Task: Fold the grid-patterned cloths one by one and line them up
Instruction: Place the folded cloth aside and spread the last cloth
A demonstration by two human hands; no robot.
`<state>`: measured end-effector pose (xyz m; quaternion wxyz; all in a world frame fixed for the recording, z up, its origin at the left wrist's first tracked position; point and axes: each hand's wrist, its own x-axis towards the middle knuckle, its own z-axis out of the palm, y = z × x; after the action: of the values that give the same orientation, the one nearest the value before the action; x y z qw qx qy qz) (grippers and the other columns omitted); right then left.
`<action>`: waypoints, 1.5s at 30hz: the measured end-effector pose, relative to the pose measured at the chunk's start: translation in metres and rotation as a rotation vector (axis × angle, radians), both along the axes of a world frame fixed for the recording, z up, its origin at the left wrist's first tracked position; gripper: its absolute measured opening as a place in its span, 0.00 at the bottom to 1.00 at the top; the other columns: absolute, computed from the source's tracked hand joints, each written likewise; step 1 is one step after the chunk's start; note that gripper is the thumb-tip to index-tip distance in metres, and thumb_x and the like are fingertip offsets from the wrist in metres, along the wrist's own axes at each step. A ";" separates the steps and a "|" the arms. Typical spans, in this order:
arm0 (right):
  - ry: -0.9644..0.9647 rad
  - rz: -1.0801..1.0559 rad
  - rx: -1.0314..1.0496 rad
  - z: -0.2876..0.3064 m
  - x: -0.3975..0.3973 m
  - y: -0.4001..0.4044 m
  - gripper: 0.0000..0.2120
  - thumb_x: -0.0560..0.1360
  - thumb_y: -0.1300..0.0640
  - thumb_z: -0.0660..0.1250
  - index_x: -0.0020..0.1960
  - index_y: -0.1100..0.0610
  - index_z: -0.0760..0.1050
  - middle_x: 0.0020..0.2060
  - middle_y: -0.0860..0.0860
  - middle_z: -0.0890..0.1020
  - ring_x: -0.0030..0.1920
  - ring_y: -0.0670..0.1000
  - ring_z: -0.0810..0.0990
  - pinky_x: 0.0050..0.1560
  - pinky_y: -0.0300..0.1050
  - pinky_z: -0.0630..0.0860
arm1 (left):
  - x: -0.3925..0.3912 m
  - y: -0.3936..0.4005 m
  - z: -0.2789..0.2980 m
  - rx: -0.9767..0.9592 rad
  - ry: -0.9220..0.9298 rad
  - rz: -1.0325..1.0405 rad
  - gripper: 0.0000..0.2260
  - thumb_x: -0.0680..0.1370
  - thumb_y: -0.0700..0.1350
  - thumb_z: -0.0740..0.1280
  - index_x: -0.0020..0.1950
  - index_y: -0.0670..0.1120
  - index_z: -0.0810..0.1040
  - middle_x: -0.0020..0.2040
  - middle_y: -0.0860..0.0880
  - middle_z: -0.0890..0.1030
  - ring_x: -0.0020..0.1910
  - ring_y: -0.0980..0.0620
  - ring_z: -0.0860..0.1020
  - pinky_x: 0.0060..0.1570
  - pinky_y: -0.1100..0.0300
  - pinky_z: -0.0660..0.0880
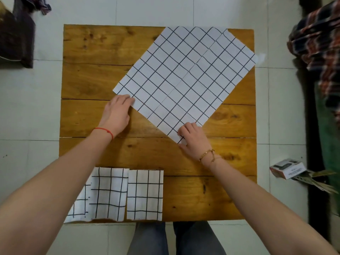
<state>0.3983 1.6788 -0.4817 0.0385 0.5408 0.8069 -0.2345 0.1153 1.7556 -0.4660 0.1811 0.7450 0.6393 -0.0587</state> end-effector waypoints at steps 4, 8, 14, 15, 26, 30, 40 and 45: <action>-0.013 -0.034 -0.011 0.000 0.000 0.002 0.09 0.70 0.60 0.68 0.49 0.54 0.73 0.49 0.50 0.74 0.50 0.52 0.71 0.50 0.46 0.72 | -0.008 0.004 -0.001 0.001 0.003 -0.039 0.25 0.75 0.33 0.63 0.71 0.46 0.68 0.71 0.46 0.69 0.71 0.45 0.66 0.71 0.47 0.64; 0.033 -0.076 -0.015 0.008 0.002 0.005 0.06 0.74 0.63 0.62 0.49 0.57 0.73 0.47 0.52 0.76 0.48 0.53 0.71 0.49 0.48 0.73 | -0.014 0.007 -0.001 0.017 -0.006 -0.099 0.23 0.75 0.35 0.65 0.69 0.46 0.70 0.67 0.47 0.72 0.67 0.46 0.70 0.69 0.48 0.64; 0.257 -0.523 0.024 0.029 0.005 0.009 0.01 0.79 0.58 0.56 0.51 0.54 0.65 0.33 0.49 0.75 0.32 0.50 0.73 0.30 0.48 0.71 | -0.022 0.005 -0.001 0.028 0.026 -0.168 0.19 0.75 0.43 0.69 0.65 0.47 0.74 0.61 0.47 0.76 0.65 0.46 0.70 0.69 0.48 0.63; 0.292 -0.568 0.036 0.033 0.006 0.010 0.01 0.80 0.58 0.55 0.51 0.54 0.64 0.32 0.49 0.74 0.30 0.50 0.73 0.29 0.47 0.69 | -0.022 0.005 -0.002 0.044 0.023 -0.167 0.15 0.76 0.44 0.69 0.62 0.47 0.76 0.59 0.48 0.77 0.63 0.46 0.71 0.68 0.49 0.63; 0.297 -0.583 0.006 0.071 0.005 0.022 0.13 0.74 0.57 0.64 0.57 0.52 0.65 0.41 0.51 0.77 0.38 0.52 0.76 0.37 0.48 0.75 | -0.021 0.005 0.051 0.113 -0.311 -0.012 0.01 0.80 0.44 0.63 0.50 0.48 0.72 0.42 0.53 0.76 0.46 0.53 0.71 0.64 0.53 0.65; 0.287 -0.562 0.060 0.095 0.003 0.026 0.04 0.79 0.53 0.60 0.50 0.52 0.72 0.39 0.50 0.80 0.41 0.52 0.80 0.39 0.53 0.79 | -0.030 0.007 0.084 0.137 -0.338 -0.058 0.01 0.80 0.42 0.61 0.51 0.48 0.71 0.39 0.53 0.76 0.44 0.52 0.72 0.61 0.55 0.65; 0.348 -0.641 0.172 0.208 0.023 0.033 0.06 0.79 0.58 0.62 0.45 0.58 0.76 0.36 0.52 0.80 0.36 0.52 0.77 0.35 0.41 0.68 | -0.057 0.007 0.194 0.261 -0.368 -0.127 0.07 0.79 0.40 0.66 0.56 0.45 0.80 0.51 0.50 0.79 0.50 0.51 0.78 0.51 0.57 0.77; 0.411 -0.660 0.205 0.258 0.036 0.036 0.07 0.79 0.58 0.62 0.46 0.58 0.77 0.37 0.53 0.81 0.38 0.51 0.76 0.38 0.40 0.67 | -0.051 -0.001 0.253 0.350 -0.397 -0.093 0.05 0.79 0.45 0.66 0.51 0.44 0.79 0.48 0.50 0.77 0.47 0.53 0.76 0.49 0.60 0.73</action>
<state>0.4342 1.7151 -0.2238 -0.2552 0.7139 0.5999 -0.2555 0.0641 1.7542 -0.2129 0.1686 0.7904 0.5569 0.1918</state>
